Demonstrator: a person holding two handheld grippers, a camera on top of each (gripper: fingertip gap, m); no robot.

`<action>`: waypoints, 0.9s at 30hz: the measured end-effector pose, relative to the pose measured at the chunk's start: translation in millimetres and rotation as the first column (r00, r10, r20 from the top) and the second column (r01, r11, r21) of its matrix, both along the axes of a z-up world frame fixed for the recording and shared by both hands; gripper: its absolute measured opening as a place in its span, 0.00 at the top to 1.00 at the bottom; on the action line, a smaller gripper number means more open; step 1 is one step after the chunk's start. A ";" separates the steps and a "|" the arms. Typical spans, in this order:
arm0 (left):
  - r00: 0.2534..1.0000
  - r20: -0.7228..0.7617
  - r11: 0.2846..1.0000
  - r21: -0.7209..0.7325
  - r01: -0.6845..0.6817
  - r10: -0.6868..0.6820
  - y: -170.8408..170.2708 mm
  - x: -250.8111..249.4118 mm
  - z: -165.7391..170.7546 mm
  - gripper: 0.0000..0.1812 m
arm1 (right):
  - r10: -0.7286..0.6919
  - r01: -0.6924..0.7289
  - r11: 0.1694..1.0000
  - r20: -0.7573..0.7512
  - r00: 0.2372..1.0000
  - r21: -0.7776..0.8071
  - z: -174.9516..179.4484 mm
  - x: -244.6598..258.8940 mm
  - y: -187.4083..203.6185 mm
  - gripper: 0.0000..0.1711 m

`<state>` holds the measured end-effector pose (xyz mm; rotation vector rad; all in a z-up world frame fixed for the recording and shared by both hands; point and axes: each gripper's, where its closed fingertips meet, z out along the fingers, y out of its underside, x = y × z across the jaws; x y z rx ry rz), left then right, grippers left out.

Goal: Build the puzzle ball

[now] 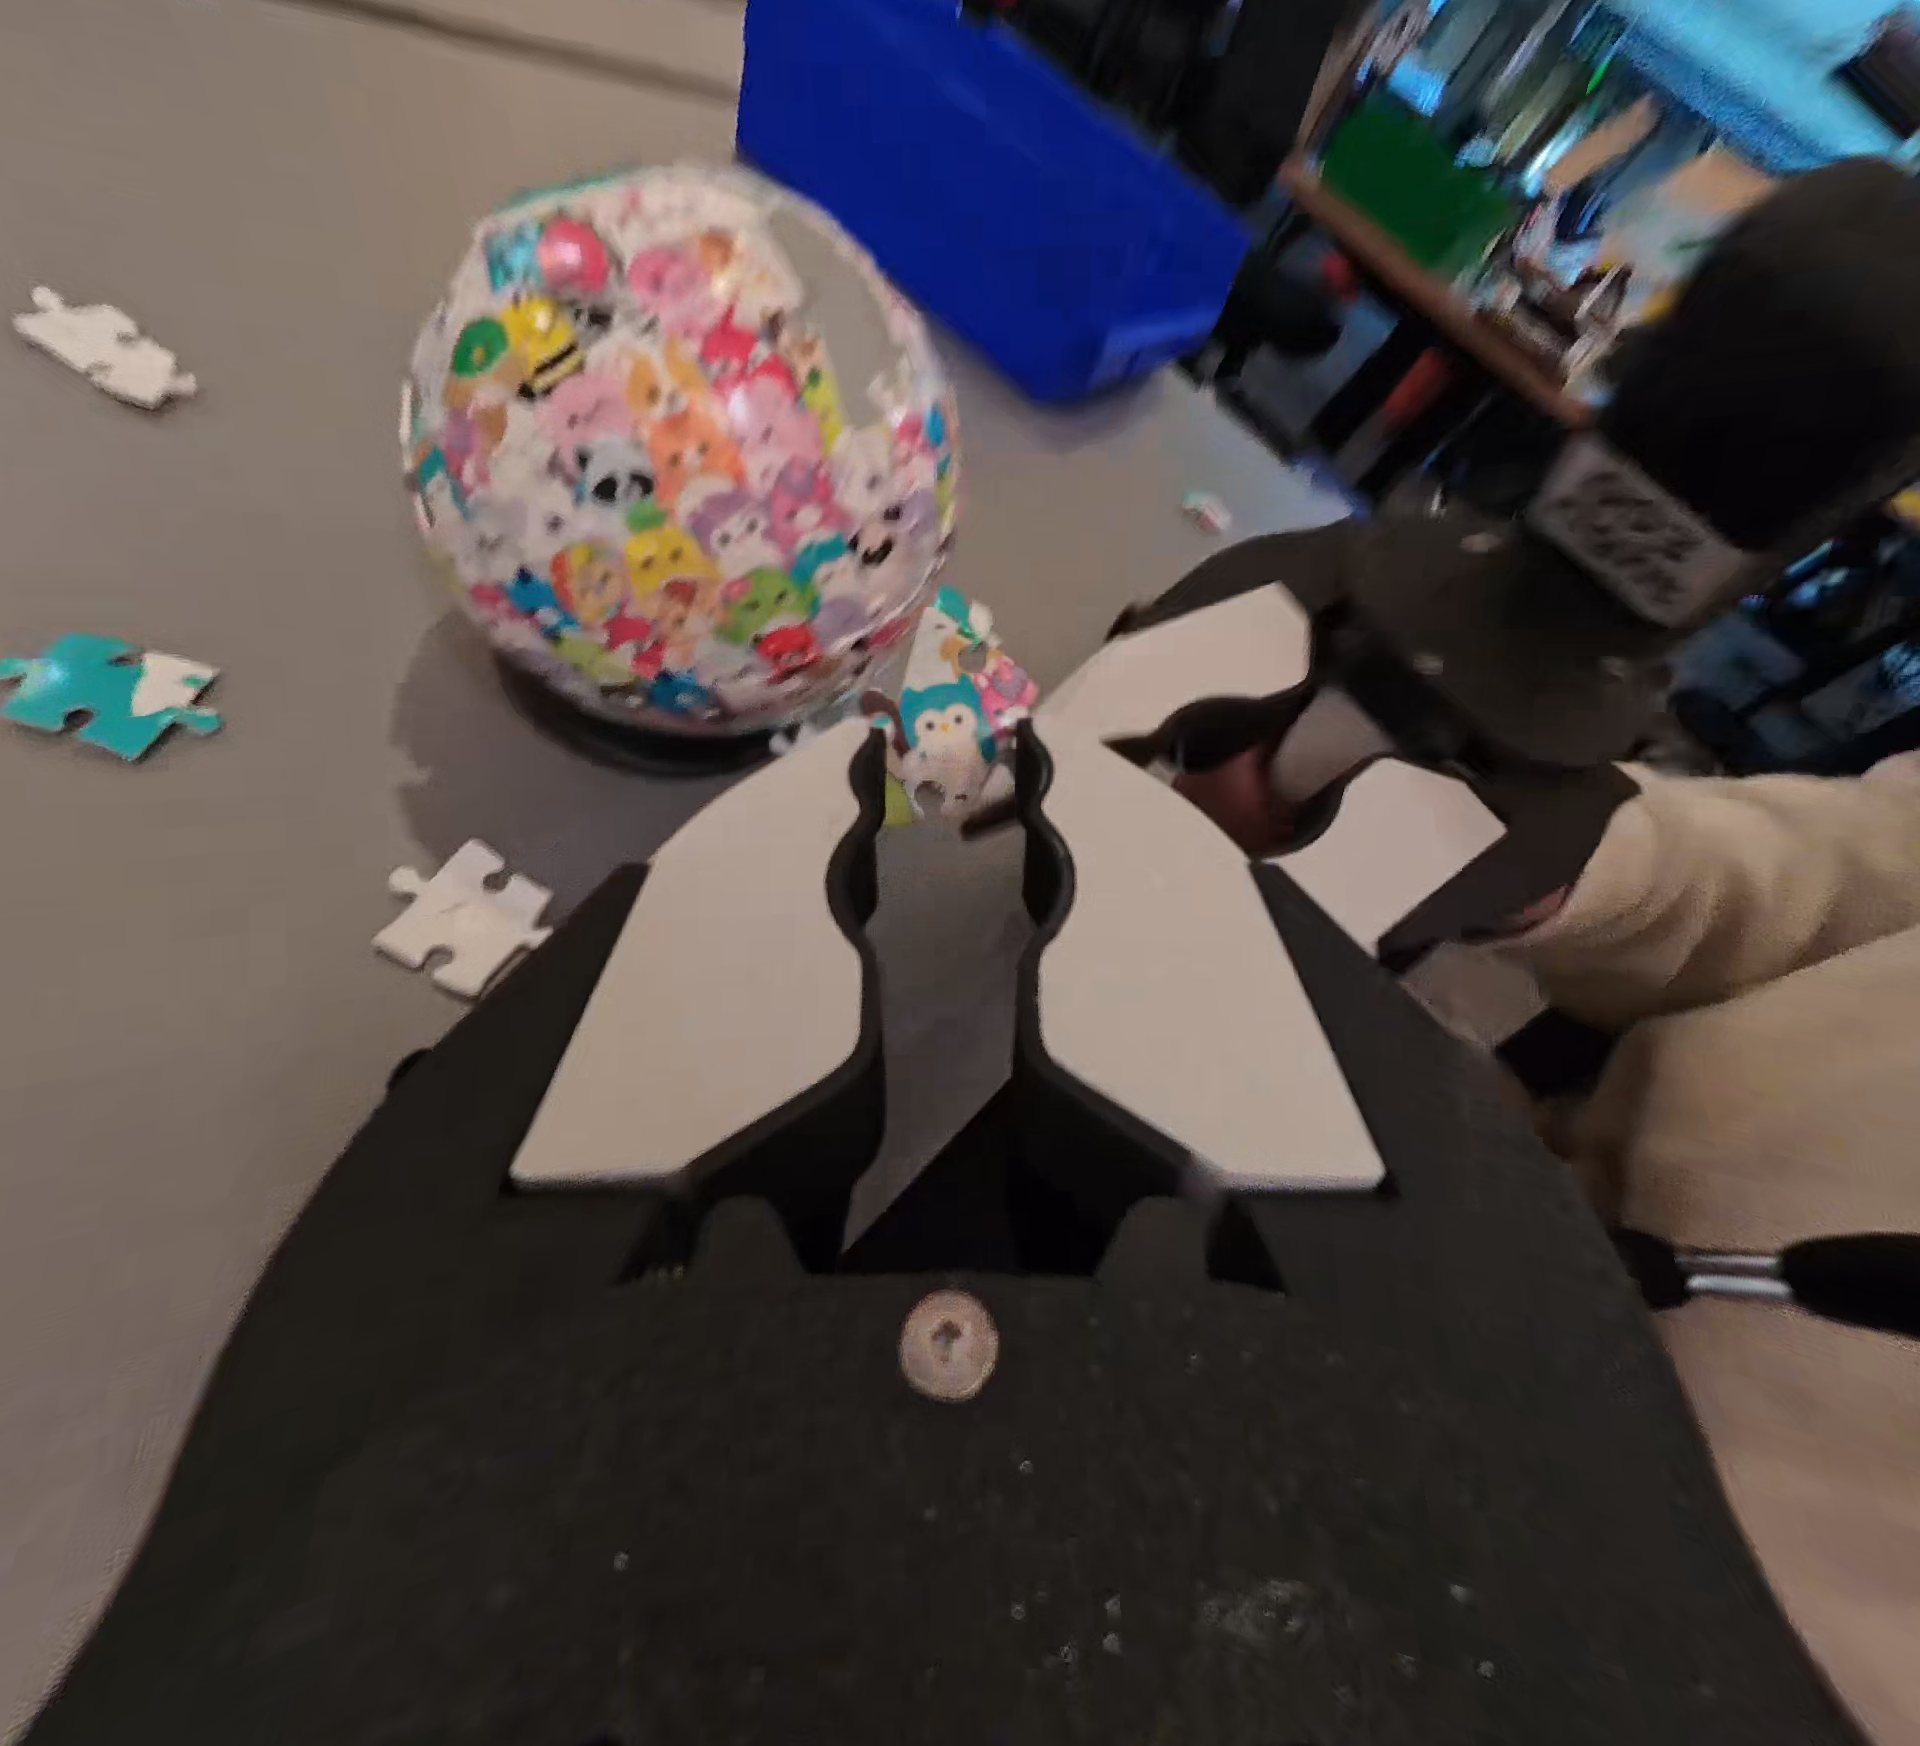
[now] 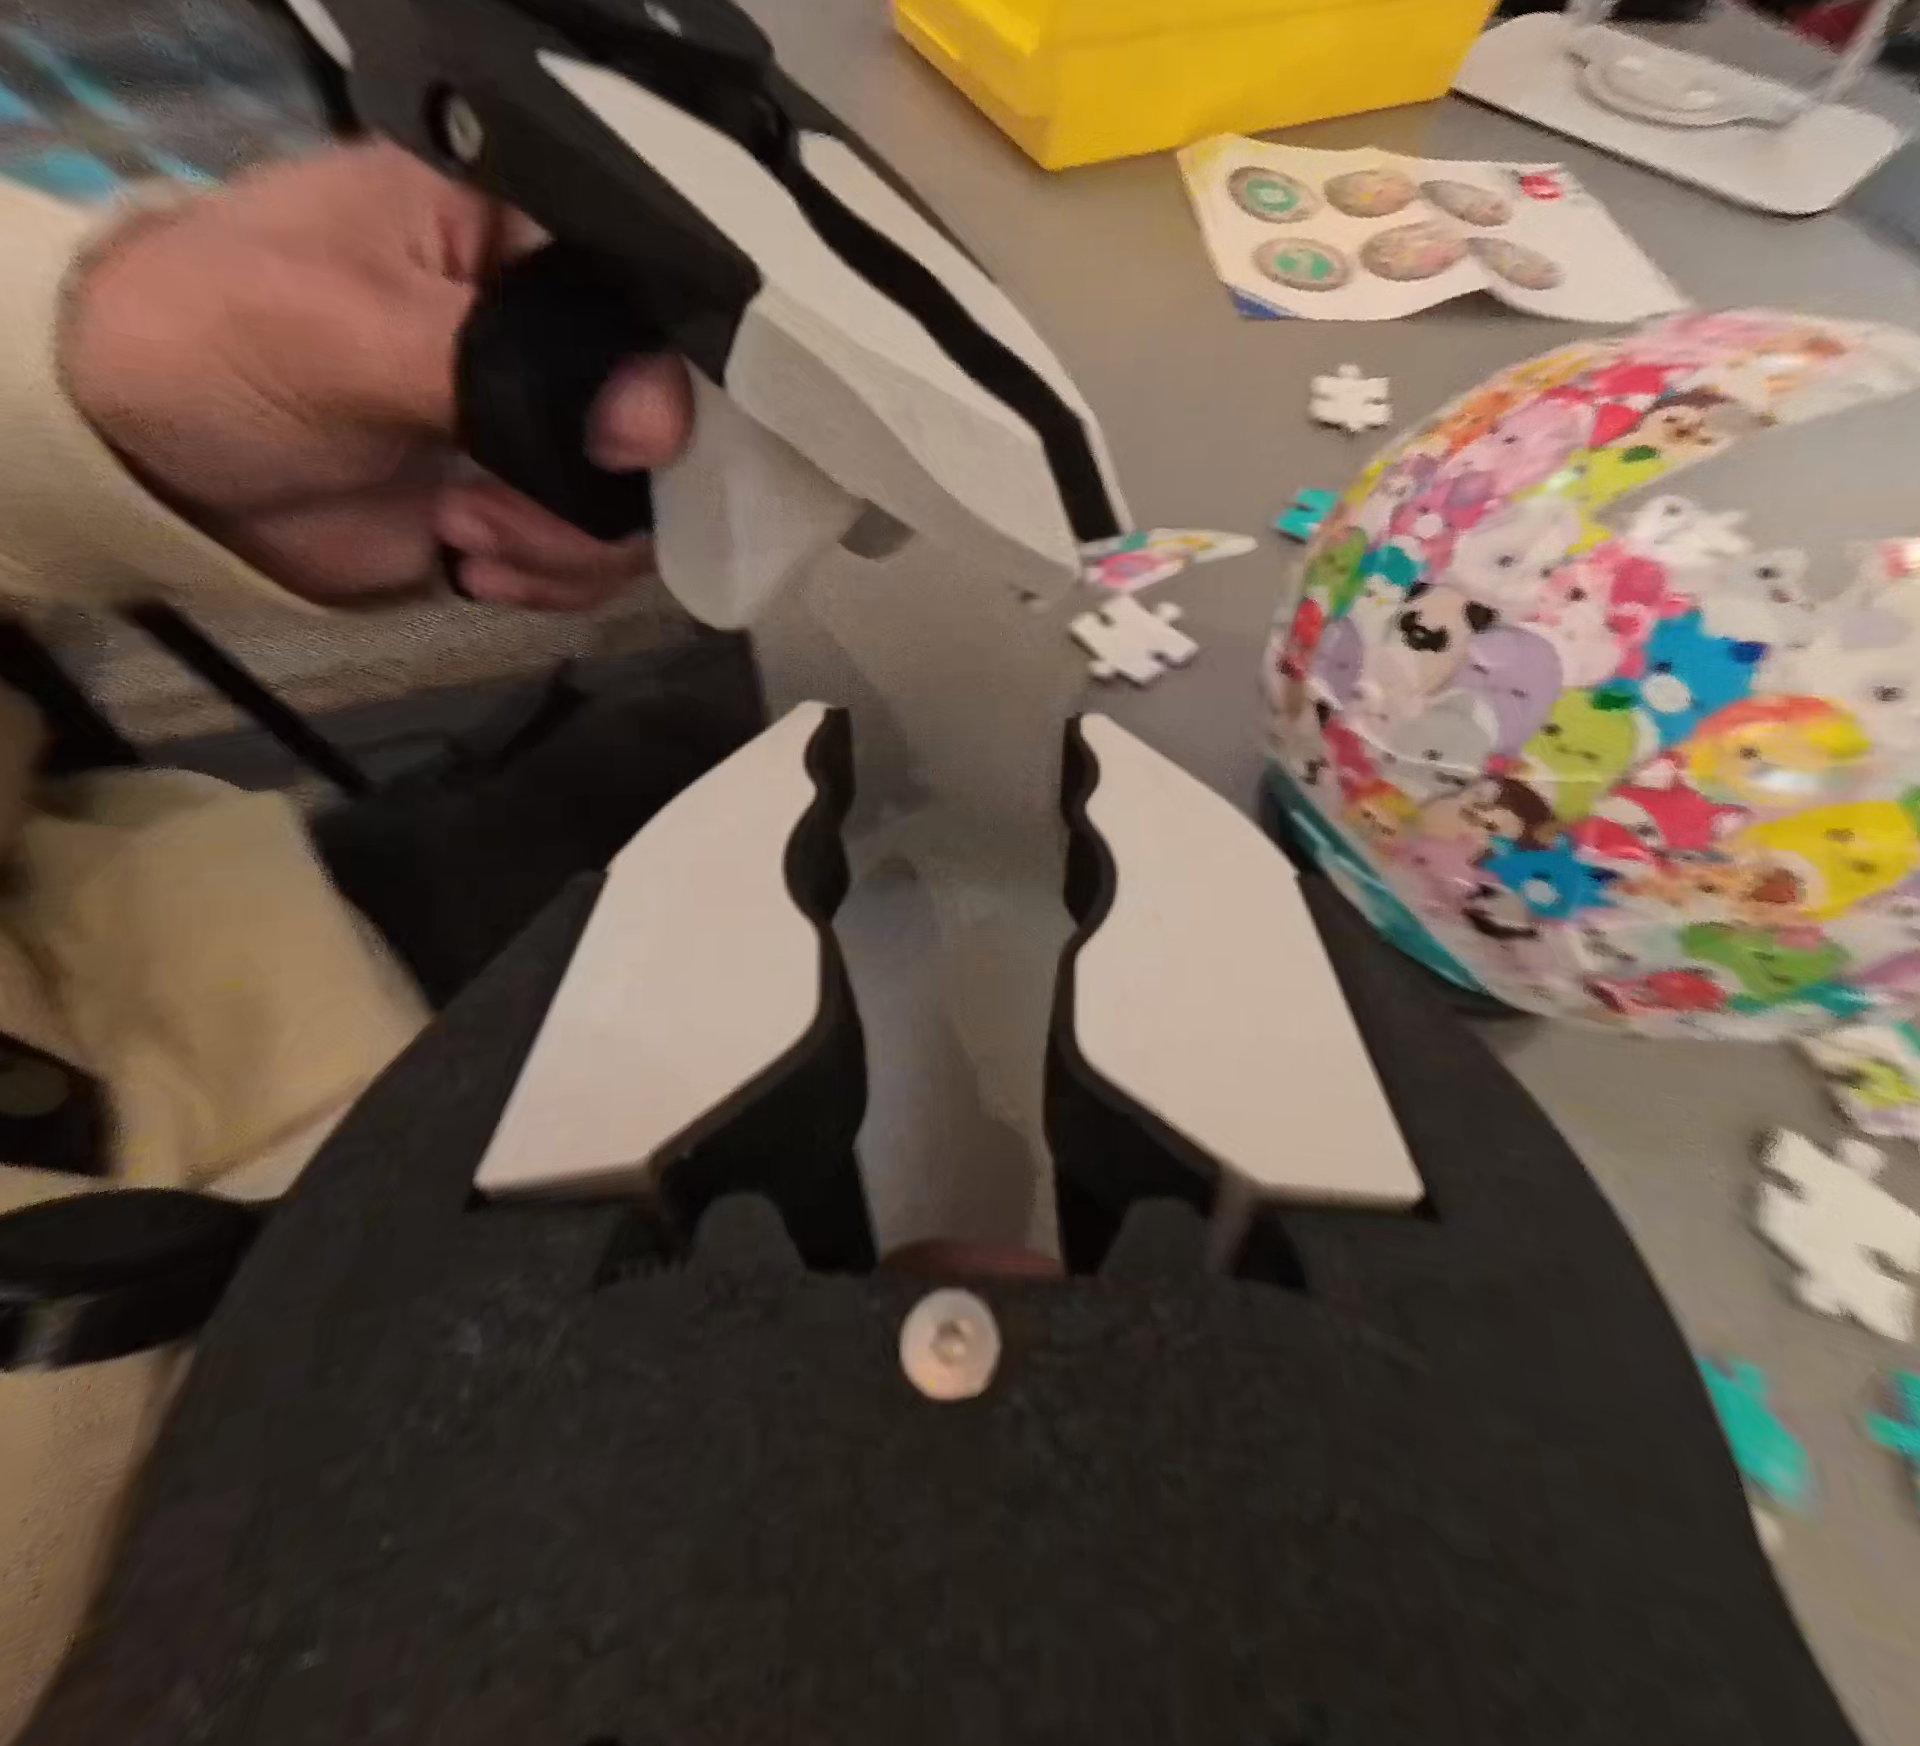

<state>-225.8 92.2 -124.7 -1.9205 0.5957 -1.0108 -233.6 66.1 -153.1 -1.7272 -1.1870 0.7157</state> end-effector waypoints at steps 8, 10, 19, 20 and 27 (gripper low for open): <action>0.994 -0.033 0.946 0.312 -0.088 0.103 -8.9 -8.6 39.4 0.87 | -0.063 -0.235 0.842 -0.520 0.852 -0.486 68.9 2.3 -0.6 0.82; 0.993 -0.040 0.944 0.317 -0.092 0.110 -10.0 -6.6 38.9 0.87 | -0.059 -0.228 0.836 -0.497 0.866 -0.498 68.4 -5.0 -2.6 0.87; 0.990 -0.043 0.934 0.340 -0.115 0.137 -8.3 -9.2 39.3 0.87 | -0.068 -0.196 0.849 -0.469 0.881 -0.491 71.5 -6.0 3.1 1.00; 0.991 -0.032 0.936 0.333 -0.114 0.132 -8.2 -9.4 39.9 0.87 | -0.059 -0.200 0.846 -0.459 0.887 -0.495 71.3 -5.9 2.9 1.00; 0.996 0.017 0.949 0.304 -0.089 0.088 -5.9 -9.0 44.6 0.91 | -0.014 -0.190 0.854 -0.386 0.922 -0.485 82.3 13.2 21.1 1.00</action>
